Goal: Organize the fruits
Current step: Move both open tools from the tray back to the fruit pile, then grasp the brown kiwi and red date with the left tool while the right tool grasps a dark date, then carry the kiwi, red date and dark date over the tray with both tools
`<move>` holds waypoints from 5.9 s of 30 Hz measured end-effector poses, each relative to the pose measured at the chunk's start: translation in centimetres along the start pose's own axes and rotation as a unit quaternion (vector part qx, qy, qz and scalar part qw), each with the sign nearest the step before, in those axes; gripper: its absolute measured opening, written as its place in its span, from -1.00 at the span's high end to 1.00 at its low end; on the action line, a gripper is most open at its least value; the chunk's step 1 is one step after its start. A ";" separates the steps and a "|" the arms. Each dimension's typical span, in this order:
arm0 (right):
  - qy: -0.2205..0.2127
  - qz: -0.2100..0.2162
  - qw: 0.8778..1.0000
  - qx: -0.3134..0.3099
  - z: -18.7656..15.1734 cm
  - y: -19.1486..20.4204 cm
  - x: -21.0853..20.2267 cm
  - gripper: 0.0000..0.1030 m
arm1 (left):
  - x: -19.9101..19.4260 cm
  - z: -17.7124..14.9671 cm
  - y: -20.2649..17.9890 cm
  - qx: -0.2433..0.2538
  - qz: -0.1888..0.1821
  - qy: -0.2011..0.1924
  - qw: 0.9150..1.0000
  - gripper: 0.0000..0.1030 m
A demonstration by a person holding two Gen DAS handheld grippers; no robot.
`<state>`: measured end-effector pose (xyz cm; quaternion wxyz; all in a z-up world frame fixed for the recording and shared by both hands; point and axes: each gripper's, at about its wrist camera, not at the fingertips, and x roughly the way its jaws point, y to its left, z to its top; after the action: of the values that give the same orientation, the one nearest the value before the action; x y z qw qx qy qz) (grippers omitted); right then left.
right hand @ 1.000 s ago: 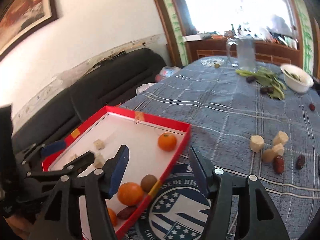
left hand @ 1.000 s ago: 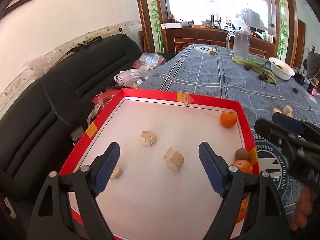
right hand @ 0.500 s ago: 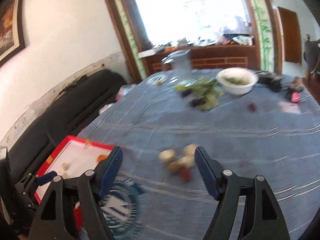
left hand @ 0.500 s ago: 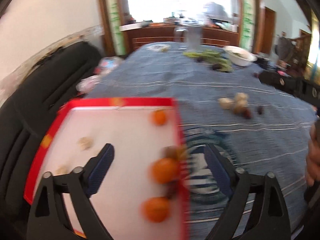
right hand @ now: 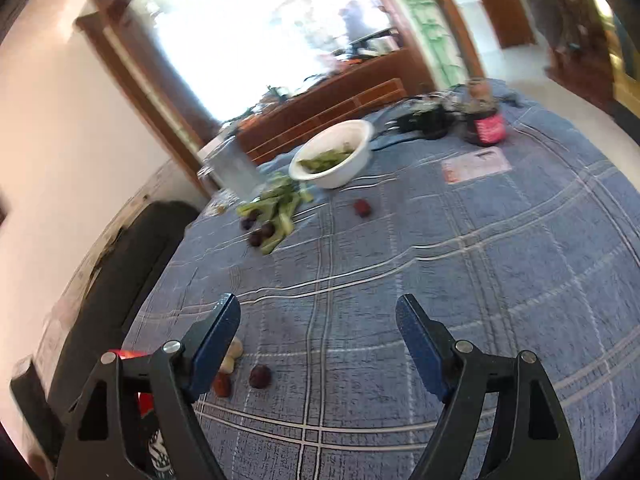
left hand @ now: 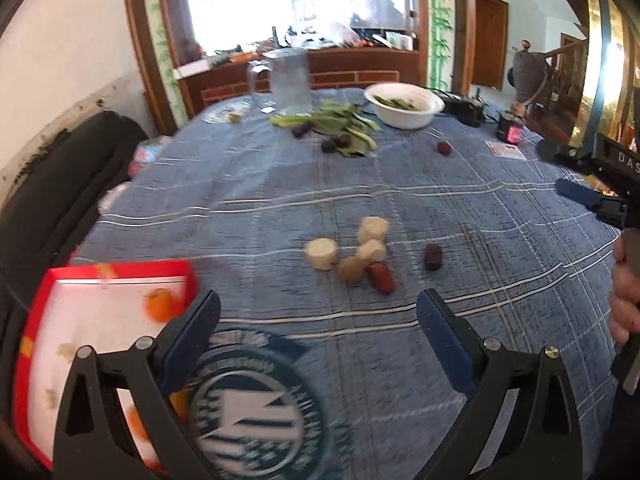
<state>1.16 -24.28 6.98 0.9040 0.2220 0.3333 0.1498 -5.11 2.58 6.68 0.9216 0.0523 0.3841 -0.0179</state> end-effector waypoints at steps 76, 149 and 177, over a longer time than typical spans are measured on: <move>0.131 -0.064 0.967 -0.209 -7.5 9.0 9.4 0.41 | 5.4 -0.1 1.5 -0.061 -0.104 -0.001 0.993 0.25; 0.085 0.098 0.955 -0.265 -13.3 27.9 5.6 0.60 | -8.1 -7.6 19.1 -0.160 0.060 -0.085 0.982 0.25; 0.154 0.126 0.930 -0.310 -20.5 32.1 9.2 0.59 | -5.0 -11.4 23.5 -0.171 0.116 -0.012 0.978 0.25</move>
<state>-9.75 13.21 4.25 0.8390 -0.0549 0.3748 0.3906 -14.92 27.18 4.20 0.9173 -0.0619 0.3616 0.1549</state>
